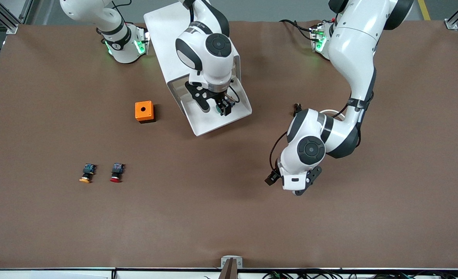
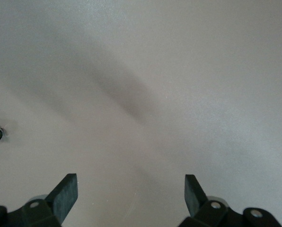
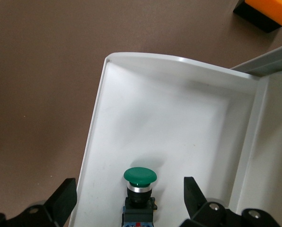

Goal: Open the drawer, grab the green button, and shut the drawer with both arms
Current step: 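Grasp the green push button with the right gripper and lift it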

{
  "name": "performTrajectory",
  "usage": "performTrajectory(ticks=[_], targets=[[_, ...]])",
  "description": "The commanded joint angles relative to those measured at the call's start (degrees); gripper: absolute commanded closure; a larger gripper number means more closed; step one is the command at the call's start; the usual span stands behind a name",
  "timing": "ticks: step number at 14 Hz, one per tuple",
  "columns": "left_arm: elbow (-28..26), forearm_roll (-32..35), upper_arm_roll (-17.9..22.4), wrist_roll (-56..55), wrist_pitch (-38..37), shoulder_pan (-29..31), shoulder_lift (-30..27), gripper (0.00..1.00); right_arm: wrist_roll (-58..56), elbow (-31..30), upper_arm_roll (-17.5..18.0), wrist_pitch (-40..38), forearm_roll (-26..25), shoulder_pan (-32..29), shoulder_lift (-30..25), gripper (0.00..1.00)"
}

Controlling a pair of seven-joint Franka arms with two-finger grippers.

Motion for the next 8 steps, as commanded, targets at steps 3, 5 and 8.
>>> performTrajectory(ticks=[3, 5, 8], targets=[[-0.83, 1.54, 0.00, -0.77, 0.71, -0.10, -0.72, 0.01, 1.57, 0.09, -0.66, -0.01, -0.99, 1.09, 0.13, 0.00], [-0.83, 1.54, 0.00, -0.77, 0.71, -0.10, -0.72, 0.01, 2.35, 0.09, -0.66, 0.17, -0.99, 1.18, 0.21, 0.00], [-0.83, 1.54, 0.00, -0.77, 0.71, -0.10, -0.72, 0.01, 3.41, 0.09, -0.66, 0.17, -2.48, 1.44, 0.92, 0.00]])
